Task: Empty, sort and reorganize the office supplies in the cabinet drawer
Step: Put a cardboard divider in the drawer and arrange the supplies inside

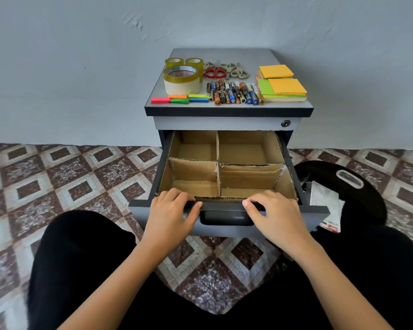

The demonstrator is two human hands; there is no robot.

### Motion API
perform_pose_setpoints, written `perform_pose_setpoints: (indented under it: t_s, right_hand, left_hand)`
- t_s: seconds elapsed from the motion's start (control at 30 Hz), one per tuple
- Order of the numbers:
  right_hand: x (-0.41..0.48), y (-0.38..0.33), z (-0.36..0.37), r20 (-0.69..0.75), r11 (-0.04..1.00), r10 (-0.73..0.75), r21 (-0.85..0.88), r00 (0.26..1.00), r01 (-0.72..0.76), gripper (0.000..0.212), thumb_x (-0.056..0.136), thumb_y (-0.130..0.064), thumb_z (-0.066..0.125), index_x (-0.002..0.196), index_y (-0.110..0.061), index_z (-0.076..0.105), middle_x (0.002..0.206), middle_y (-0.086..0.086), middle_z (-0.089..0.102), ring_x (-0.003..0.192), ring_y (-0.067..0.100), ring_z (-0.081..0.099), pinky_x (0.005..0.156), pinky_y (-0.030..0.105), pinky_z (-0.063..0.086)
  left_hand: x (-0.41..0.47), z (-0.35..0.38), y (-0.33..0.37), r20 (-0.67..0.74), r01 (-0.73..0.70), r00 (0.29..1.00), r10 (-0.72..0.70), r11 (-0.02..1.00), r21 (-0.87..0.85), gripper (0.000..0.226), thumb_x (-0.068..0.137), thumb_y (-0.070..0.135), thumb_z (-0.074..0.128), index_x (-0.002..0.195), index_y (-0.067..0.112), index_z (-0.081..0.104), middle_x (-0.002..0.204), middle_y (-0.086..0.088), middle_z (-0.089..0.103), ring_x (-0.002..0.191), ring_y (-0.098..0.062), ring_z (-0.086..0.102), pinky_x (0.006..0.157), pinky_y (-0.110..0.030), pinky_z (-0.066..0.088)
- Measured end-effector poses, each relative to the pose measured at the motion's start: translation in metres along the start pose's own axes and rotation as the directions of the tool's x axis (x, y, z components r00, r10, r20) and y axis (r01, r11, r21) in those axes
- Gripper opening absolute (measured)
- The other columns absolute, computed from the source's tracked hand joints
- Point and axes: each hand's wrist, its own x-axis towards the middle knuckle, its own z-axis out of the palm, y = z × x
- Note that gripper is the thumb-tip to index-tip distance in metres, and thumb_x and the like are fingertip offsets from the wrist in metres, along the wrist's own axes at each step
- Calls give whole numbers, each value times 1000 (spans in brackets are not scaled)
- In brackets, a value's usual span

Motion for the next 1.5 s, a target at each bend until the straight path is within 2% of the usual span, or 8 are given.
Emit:
perform_pose_setpoints:
  t_s: [0.27,0.57,1.03,1.2,1.3,1.43,1.5]
  right_hand:
    - [-24,-5,-1,27,1000,9,-22,1000,-8,30,96,-45,39,110,-33,62,110,-14,59,109,10,50,93,32,27]
    - [-33,-6,1,6,1000,9,-21,1000,-9,28,95,-45,40,105,-32,63,103,-13,60,104,9,52,81,28,23]
    - [-34,-8,1,9,999,50,6,999,-50,28,95,-45,42,96,-28,64,92,-12,59,97,9,52,81,30,24]
    - [-35,-8,1,5,999,44,6,999,-44,27,95,-44,42,94,-27,64,90,-11,59,95,10,52,84,32,29]
    - [-33,-8,0,2,999,20,48,1000,-20,27,94,-41,45,94,-25,66,88,-13,60,93,10,55,87,36,40]
    - [-25,-10,-5,-20,995,-14,97,1000,16,25,94,-38,47,93,-22,66,84,-12,60,87,9,57,79,34,47]
    - [-16,-13,-9,-41,994,-35,100,999,39,24,94,-37,48,93,-22,66,86,-10,62,85,8,58,76,30,48]
  left_hand:
    - [-21,-7,4,-28,3,1000,-3,1000,-15,37,83,45,44,81,16,67,80,2,60,73,-24,59,70,-30,39]
    - [-32,-10,7,-25,3,1000,-3,1000,-5,33,83,45,45,80,19,66,80,5,58,74,-21,58,70,-29,36]
    - [-36,-15,9,1,25,1000,-25,999,-23,32,82,46,45,79,20,64,80,7,57,74,-20,57,70,-29,34]
    - [-36,-16,8,36,45,998,-44,999,-24,33,83,47,44,81,22,65,82,9,58,76,-19,57,71,-29,34]
    - [-35,-18,9,65,50,997,-47,998,-49,34,83,48,42,87,23,65,87,9,58,80,-19,59,73,-30,34]
    - [-24,-24,12,62,79,995,-72,990,-114,38,84,49,40,94,22,65,93,8,59,87,-19,60,74,-33,38]
    - [-15,-26,11,52,74,996,-67,987,-145,40,85,48,40,96,19,66,94,6,60,86,-20,60,74,-37,45]
